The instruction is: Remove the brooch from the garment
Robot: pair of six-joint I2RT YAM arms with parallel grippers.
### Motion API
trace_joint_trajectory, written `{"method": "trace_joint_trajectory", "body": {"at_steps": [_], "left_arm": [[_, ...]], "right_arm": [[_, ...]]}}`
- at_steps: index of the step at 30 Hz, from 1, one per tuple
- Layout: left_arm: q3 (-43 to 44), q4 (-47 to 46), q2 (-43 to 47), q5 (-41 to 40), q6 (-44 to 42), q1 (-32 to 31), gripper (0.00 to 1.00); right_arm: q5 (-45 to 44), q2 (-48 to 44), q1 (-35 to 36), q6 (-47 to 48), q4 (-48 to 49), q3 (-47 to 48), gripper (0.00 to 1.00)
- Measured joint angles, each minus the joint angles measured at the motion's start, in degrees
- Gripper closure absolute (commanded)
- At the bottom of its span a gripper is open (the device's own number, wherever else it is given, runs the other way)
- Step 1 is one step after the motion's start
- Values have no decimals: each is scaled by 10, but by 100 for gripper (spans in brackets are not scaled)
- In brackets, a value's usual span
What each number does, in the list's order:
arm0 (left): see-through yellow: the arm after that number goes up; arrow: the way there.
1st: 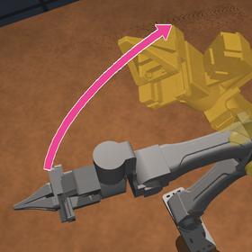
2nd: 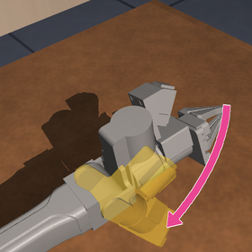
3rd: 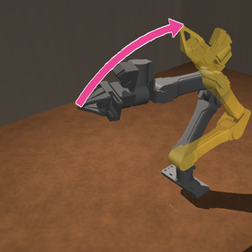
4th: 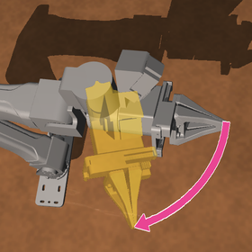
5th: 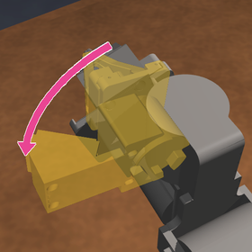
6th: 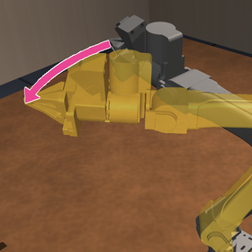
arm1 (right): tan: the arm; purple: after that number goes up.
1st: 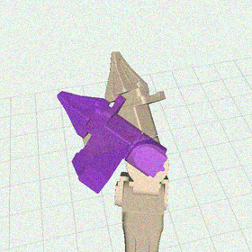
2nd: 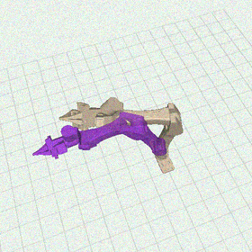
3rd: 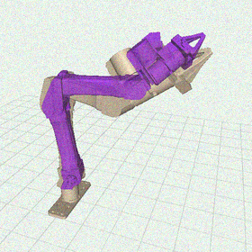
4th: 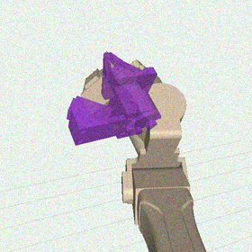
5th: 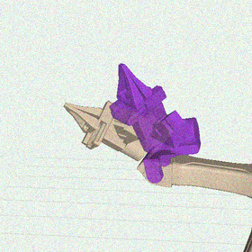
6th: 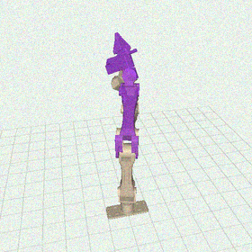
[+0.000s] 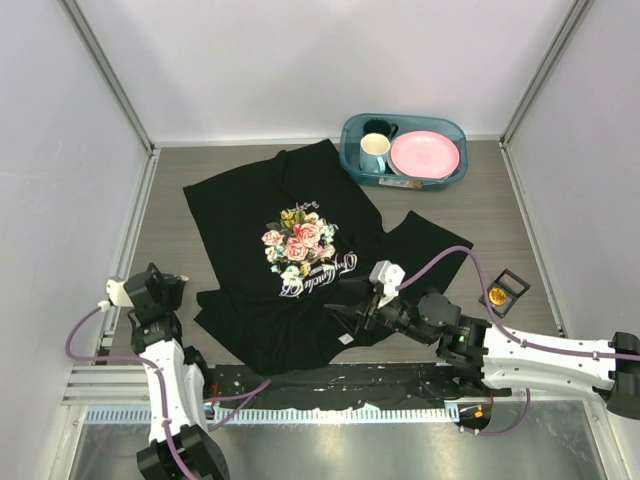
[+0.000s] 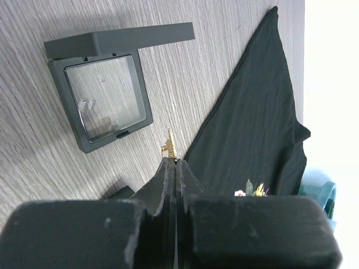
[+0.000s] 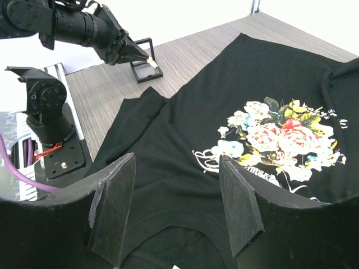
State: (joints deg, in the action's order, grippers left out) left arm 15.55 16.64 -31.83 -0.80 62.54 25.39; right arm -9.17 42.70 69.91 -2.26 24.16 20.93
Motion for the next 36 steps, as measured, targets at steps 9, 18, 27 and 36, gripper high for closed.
{"method": "trace_joint_trajectory", "body": {"at_steps": [9, 18, 27, 36], "left_arm": [[-65, -99, 14, 34, 13, 35, 100], [-77, -142, 34, 39, 15, 51, 100], [-82, -140, 53, 4, 15, 55, 100], [-99, -141, 52, -25, 18, 55, 100]], "right_arm": [[18, -24, 0, -14, 0, -4, 35], [28, -35, 0, -24, 0, -10, 35], [33, -42, 0, -26, 0, -11, 35], [40, -46, 0, -27, 0, -12, 35]]}}
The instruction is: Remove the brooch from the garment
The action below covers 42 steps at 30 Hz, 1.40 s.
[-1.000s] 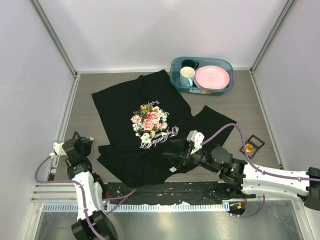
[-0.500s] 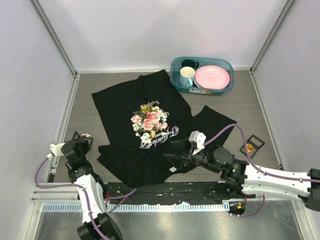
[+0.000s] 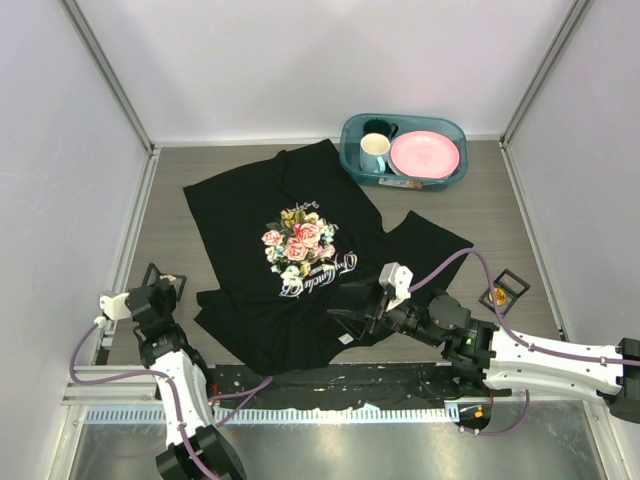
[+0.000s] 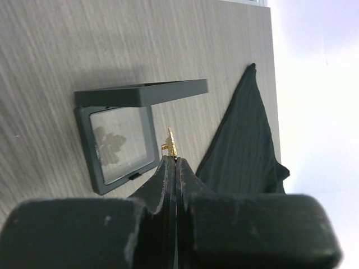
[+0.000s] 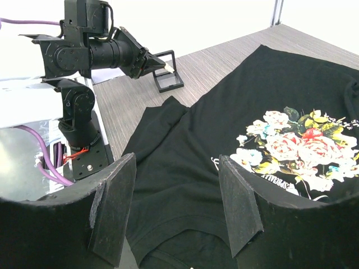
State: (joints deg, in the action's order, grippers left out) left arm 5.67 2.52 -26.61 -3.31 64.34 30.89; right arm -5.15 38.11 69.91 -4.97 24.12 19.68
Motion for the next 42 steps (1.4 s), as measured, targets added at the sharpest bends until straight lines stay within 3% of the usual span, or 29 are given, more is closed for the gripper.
{"method": "trace_joint_trajectory", "body": {"at_steps": [42], "left_arm": [[-27, -163, -139, -37, 33, 0, 100]], "right_arm": [[18, -1, 0, -11, 0, -4, 35]]}}
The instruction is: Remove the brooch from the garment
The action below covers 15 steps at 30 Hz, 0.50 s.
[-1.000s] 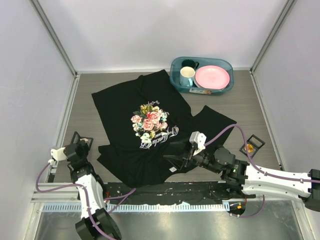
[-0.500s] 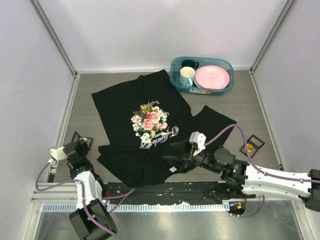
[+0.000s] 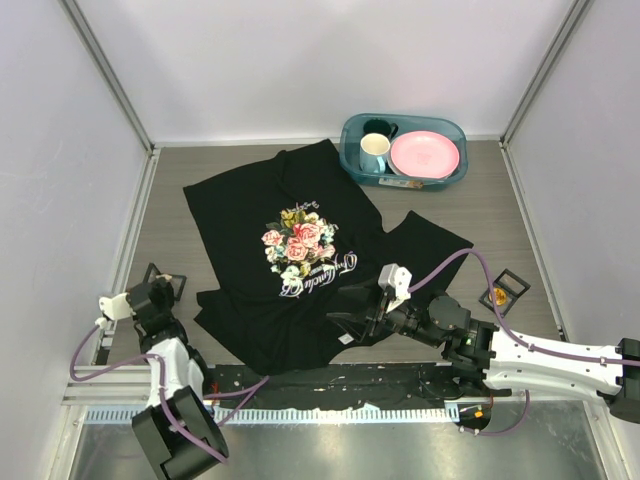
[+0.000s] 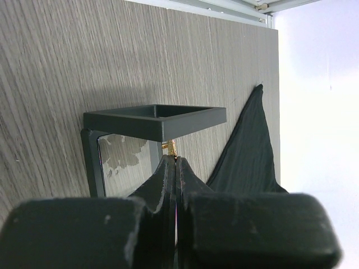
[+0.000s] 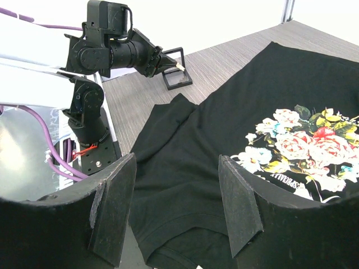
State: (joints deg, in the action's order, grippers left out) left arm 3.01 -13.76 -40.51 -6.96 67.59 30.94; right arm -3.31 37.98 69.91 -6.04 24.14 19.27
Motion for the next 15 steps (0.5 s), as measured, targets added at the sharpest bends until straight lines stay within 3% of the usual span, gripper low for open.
{"method": "trace_joint_trajectory", "body": {"at_steps": [15], "left_arm": [[0, -75, -82, 5, 10, 2, 100]], "right_arm": [[1, -1, 0, 0, 0, 0, 35]]}}
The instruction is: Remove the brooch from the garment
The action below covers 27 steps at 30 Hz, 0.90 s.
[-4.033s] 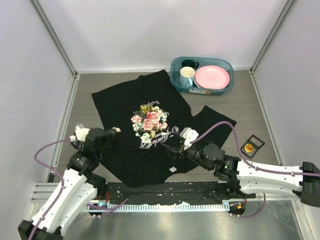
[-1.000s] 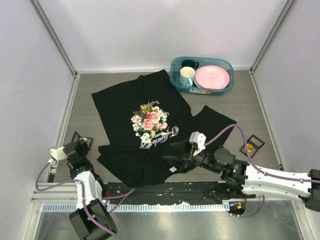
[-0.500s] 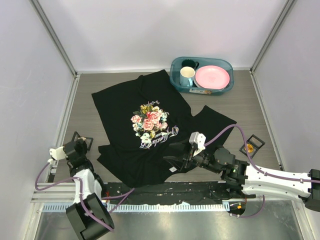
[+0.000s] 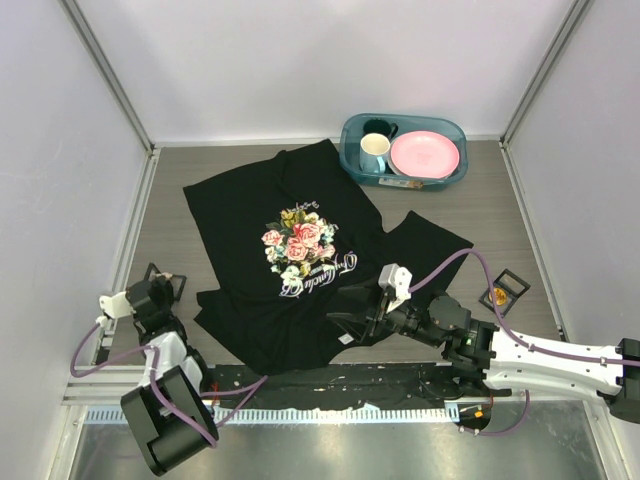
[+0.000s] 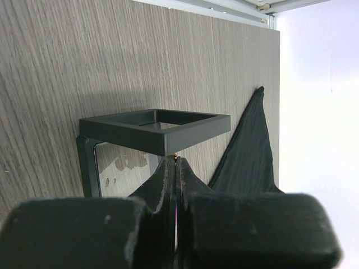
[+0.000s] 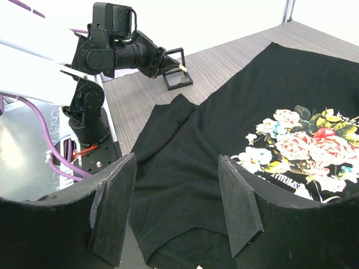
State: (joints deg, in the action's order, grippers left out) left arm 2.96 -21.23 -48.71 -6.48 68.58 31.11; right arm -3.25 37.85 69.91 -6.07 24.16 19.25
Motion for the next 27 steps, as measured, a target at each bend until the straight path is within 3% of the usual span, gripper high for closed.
{"method": "trace_joint_trajectory", "body": {"at_steps": [12, 27], "left_arm": [[0, 43, 71, -11, 0, 0, 100], [0, 43, 23, -8, 0, 0, 100]], "right_arm": [[4, 0, 0, -2, 0, -2, 35], [6, -9, 0, -2, 0, -3, 35]]}}
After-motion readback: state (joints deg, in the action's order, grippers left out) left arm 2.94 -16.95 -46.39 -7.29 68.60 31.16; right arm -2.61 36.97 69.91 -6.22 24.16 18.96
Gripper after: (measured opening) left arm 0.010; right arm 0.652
